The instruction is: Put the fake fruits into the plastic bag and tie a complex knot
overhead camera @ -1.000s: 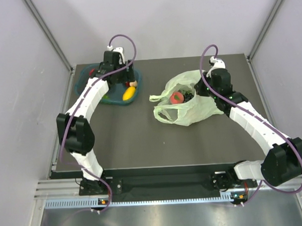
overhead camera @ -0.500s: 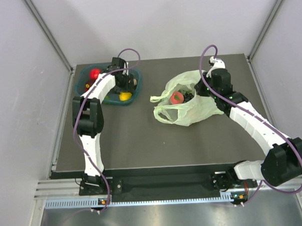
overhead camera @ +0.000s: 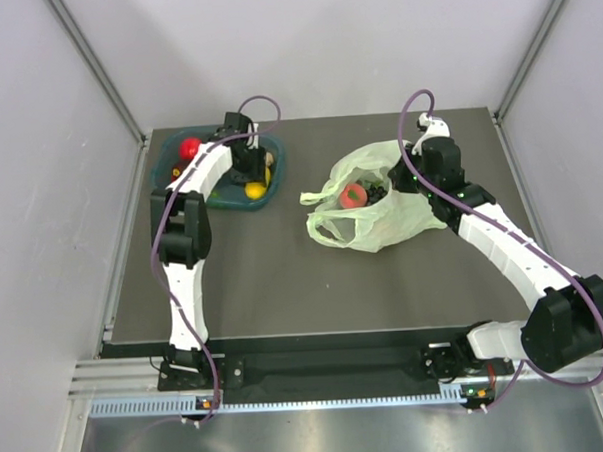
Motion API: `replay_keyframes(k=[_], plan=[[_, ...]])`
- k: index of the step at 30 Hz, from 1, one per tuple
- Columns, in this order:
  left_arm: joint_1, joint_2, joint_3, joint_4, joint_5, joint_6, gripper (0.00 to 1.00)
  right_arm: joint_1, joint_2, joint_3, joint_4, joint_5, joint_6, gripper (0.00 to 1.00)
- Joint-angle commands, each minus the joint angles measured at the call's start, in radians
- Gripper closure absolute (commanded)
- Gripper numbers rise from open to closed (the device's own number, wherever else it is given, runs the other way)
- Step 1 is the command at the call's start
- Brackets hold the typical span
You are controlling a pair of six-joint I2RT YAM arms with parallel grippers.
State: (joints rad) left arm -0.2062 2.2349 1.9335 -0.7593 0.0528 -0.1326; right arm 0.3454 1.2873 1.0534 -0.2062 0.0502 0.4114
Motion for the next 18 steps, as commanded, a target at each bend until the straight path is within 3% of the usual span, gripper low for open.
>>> replay_keyframes(k=[1,3,5,6,7,9,13,18], plan=[[0.011,-0.044,-0.003,0.027,-0.004,-0.010,0.59,-0.013,-0.025,0.013,0.022,0.004,-0.011,1.00],[0.013,-0.105,-0.063,0.115,0.001,-0.036,0.56,-0.013,-0.022,0.014,0.024,-0.003,-0.011,1.00],[0.013,-0.239,-0.219,0.231,0.028,-0.050,0.55,-0.013,-0.020,0.017,0.025,-0.007,-0.008,1.00],[0.013,-0.292,-0.285,0.387,0.047,-0.053,0.55,-0.013,-0.019,0.017,0.027,-0.009,-0.008,1.00],[0.013,-0.392,-0.412,0.458,0.085,-0.062,0.55,-0.013,-0.017,0.019,0.027,-0.009,-0.008,1.00],[0.011,-0.481,-0.517,0.629,0.128,-0.085,0.55,-0.013,-0.014,0.022,0.027,-0.013,-0.008,1.00],[-0.016,-0.662,-0.694,0.750,0.134,-0.101,0.54,-0.011,-0.009,0.026,0.025,-0.018,-0.008,1.00],[-0.096,-0.777,-0.780,0.793,0.189,-0.107,0.54,-0.013,-0.011,0.028,0.024,-0.018,-0.006,1.00]])
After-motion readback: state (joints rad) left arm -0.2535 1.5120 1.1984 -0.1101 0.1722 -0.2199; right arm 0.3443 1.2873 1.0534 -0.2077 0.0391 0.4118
